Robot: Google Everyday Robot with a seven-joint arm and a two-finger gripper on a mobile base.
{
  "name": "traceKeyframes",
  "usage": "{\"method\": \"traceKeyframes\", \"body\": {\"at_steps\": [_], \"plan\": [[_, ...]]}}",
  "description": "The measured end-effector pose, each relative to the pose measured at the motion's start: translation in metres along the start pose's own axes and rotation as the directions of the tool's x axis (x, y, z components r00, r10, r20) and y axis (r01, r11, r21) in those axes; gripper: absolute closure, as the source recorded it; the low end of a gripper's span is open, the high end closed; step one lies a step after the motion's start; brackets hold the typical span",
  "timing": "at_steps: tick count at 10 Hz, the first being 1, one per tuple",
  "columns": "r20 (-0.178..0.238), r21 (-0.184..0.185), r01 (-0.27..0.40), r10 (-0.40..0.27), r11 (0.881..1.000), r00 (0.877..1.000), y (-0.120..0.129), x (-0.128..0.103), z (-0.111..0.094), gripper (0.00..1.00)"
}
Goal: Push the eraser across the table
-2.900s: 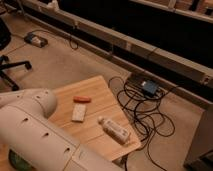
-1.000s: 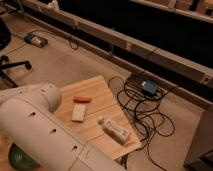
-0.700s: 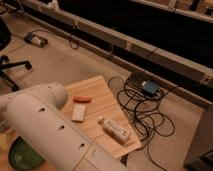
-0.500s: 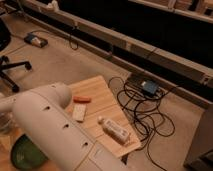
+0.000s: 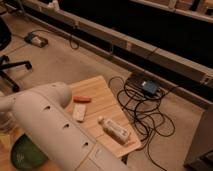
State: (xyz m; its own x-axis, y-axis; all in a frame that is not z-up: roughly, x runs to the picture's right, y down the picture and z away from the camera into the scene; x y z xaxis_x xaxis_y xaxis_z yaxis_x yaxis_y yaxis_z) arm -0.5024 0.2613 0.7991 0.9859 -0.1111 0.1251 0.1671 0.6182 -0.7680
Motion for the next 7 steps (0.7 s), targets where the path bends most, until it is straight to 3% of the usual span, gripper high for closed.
{"method": "traceKeyframes", "body": {"at_steps": [3,4,7], "plan": [[-0.004,0.004,-0.002,0.002,1.000,1.000,-0.003,0.001,-0.001,0.20],[-0.020,0.023,0.002,-0.002,1.000,1.000,-0.010,0.002,-0.004,0.20],[-0.053,0.072,0.023,-0.019,0.997,0.998,-0.019,-0.007,-0.037,0.20]]}}
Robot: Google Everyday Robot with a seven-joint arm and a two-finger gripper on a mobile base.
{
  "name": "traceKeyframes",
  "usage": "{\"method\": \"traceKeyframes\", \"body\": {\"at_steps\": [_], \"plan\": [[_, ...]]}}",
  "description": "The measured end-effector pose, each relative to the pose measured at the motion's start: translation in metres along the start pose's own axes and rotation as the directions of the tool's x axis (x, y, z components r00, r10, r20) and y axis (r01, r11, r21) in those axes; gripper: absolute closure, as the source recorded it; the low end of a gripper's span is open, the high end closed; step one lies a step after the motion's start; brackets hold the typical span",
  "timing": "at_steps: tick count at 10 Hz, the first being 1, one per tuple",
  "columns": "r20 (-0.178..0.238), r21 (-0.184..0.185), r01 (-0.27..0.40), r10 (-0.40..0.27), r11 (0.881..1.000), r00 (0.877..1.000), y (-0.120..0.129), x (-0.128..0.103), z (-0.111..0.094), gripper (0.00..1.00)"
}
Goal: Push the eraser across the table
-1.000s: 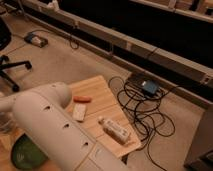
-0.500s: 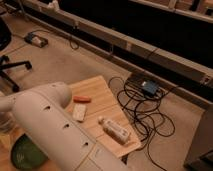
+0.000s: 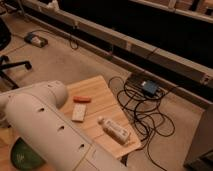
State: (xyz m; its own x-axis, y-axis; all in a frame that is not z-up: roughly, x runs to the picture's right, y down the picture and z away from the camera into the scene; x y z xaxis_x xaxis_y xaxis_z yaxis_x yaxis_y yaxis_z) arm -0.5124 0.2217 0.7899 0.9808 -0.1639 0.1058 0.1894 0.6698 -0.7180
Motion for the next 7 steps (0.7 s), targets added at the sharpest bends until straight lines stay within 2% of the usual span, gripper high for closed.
{"method": "traceKeyframes", "body": {"at_steps": [2,7], "plan": [[-0.012,-0.001,0.009,-0.009,1.000,1.000,-0.003,-0.004,-0.001,0.20],[-0.012,-0.036,0.012,-0.012,0.999,1.000,-0.003,-0.004,0.009,0.20]]}}
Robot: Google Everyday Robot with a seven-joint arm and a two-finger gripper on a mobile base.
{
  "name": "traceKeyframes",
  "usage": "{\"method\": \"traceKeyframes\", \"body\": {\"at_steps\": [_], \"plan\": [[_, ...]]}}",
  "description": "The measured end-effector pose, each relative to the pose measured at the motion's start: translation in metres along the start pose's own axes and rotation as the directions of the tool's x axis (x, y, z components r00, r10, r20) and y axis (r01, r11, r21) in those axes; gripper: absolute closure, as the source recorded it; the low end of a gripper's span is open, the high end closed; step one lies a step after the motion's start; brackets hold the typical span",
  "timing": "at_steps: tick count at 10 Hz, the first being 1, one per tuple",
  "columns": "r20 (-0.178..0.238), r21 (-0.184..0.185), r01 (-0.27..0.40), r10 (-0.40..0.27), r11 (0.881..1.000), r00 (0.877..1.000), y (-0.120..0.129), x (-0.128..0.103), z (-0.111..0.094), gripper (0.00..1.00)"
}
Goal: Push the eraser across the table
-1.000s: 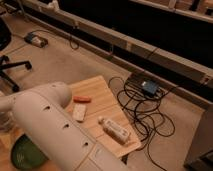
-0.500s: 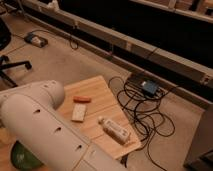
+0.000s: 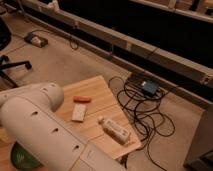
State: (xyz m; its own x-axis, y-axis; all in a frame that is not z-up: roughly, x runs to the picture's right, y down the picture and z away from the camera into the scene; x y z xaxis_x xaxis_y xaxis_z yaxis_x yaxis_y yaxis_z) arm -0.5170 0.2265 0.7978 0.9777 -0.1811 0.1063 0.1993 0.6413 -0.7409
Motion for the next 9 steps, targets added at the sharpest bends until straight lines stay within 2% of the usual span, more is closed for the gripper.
{"method": "traceKeyframes", "body": {"at_steps": [6,9], "plan": [[-0.002,0.032,0.023,-0.023,0.999,1.000,0.015,-0.010,-0.013,0.20],[0.004,0.004,0.018,-0.018,1.000,1.000,0.014,-0.010,-0.004,0.20]]}}
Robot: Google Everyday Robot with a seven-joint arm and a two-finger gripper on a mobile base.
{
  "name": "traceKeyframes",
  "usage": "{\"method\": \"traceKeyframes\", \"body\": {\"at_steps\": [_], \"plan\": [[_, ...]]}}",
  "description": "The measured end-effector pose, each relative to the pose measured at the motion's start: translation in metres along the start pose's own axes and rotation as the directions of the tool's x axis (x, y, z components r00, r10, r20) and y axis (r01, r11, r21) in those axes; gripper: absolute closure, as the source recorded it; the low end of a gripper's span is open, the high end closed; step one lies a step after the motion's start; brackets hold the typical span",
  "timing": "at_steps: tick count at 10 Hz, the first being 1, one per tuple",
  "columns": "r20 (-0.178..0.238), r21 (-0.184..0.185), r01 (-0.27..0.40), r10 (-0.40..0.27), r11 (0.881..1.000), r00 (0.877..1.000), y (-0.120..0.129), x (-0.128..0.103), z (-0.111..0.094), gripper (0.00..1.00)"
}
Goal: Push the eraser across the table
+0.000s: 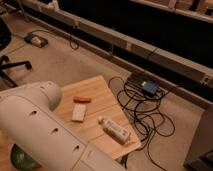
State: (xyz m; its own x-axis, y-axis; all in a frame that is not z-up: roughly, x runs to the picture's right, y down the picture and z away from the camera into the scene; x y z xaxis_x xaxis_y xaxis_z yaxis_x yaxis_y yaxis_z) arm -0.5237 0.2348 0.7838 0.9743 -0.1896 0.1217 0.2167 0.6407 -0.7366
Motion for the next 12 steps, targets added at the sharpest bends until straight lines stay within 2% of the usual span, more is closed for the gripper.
{"method": "traceKeyframes", "body": {"at_steps": [3,7,12], "plan": [[0.003,-0.039,-0.010,0.010,0.999,1.000,-0.003,0.001,0.009,0.20],[0.003,-0.065,-0.026,0.026,0.998,1.000,-0.013,0.006,0.020,0.20],[-0.013,-0.056,-0.048,0.047,0.997,0.999,-0.040,0.015,0.022,0.20]]}}
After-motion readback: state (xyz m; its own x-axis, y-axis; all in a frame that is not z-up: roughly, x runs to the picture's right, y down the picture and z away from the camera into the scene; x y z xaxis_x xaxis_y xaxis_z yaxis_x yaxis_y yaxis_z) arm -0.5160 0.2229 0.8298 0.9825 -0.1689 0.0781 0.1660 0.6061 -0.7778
